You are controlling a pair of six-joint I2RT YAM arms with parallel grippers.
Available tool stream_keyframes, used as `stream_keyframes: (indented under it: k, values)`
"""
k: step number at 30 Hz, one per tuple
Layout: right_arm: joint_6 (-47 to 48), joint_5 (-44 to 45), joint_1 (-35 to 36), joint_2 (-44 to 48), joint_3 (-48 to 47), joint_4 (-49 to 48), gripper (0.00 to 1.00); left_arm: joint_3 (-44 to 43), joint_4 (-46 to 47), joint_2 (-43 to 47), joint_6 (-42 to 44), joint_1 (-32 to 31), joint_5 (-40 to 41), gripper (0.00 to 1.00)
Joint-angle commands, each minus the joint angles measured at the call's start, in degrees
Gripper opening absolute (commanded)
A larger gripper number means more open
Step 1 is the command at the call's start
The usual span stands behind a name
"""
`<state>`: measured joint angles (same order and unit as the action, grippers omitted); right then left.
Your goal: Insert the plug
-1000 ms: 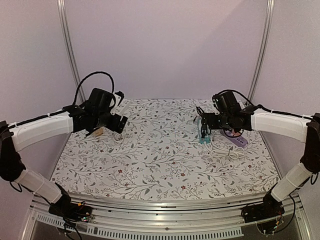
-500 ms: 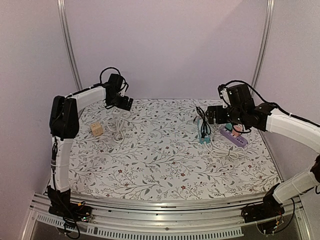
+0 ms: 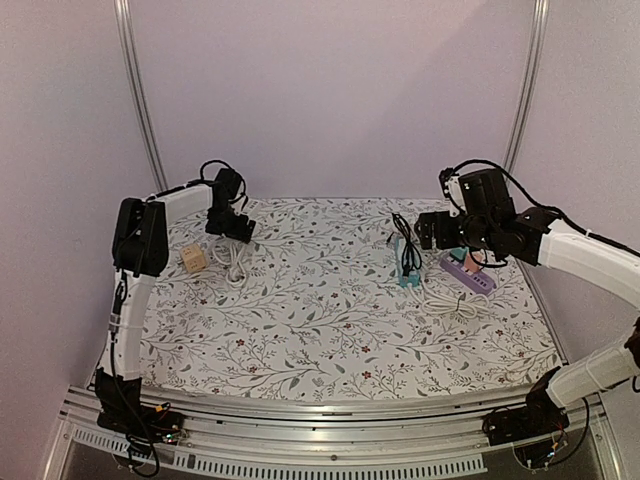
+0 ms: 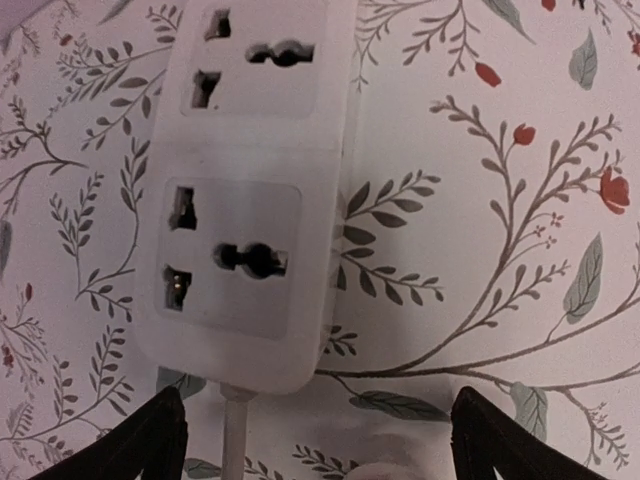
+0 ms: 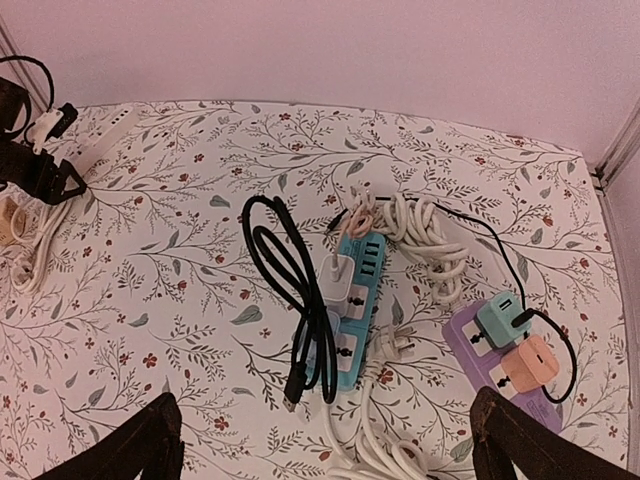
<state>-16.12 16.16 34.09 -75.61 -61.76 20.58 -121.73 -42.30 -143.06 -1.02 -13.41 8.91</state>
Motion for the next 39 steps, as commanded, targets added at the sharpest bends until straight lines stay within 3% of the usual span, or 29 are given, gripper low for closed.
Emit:
stream_keyframes:
  k: [1, 6, 11, 12, 17, 24, 29, 33, 39]
  values:
    - [0.7, 0.6, 0.2, -1.1, -1.2, 0.3, 0.99, 3.6, -3.1, 1.5, 0.5, 1.8, -2.9, 0.86]
    - [0.4, 0.6, 0.2, -0.2, -0.9, 0.1, 0.99, 9.4, -3.3, 4.6, -0.4, 1.8, -5.8, 0.54]
    - [0.5, 1.3, 0.2, 1.4, 0.2, 0.1, 0.99, 16.7, -2.2, 10.3, -1.9, 1.1, -11.3, 0.15]
    - [0.5, 1.3, 0.1, 1.6, 0.4, 0.1, 0.99, 18.7, -1.6, 11.6, -1.9, 0.6, -12.5, 0.12]
    - [0.3, 1.6, 0.2, 2.9, 1.1, -0.1, 0.99, 28.5, 0.1, 16.8, 0.7, -6.4, -14.8, 0.08]
    - [0.0, -0.5, 0.2, 4.8, 2.1, -1.0, 0.99, 40.0, -0.7, 22.2, 10.9, -24.3, -13.0, 0.08]
    - [1.7, -5.0, 0.3, 5.3, 2.6, -1.7, 0.99, 47.8, -0.3, 26.6, 20.9, -35.8, -18.0, 0.11]
    - [1.9, -6.4, 0.5, 5.5, 2.8, -2.2, 0.99, 51.2, -0.1, 29.8, 23.1, -38.9, -18.6, 0.14]
    - [2.0, -6.5, 0.6, 5.7, 3.5, -4.1, 0.99, 54.4, 1.4, 32.2, 29.4, -42.2, -7.3, 0.26]
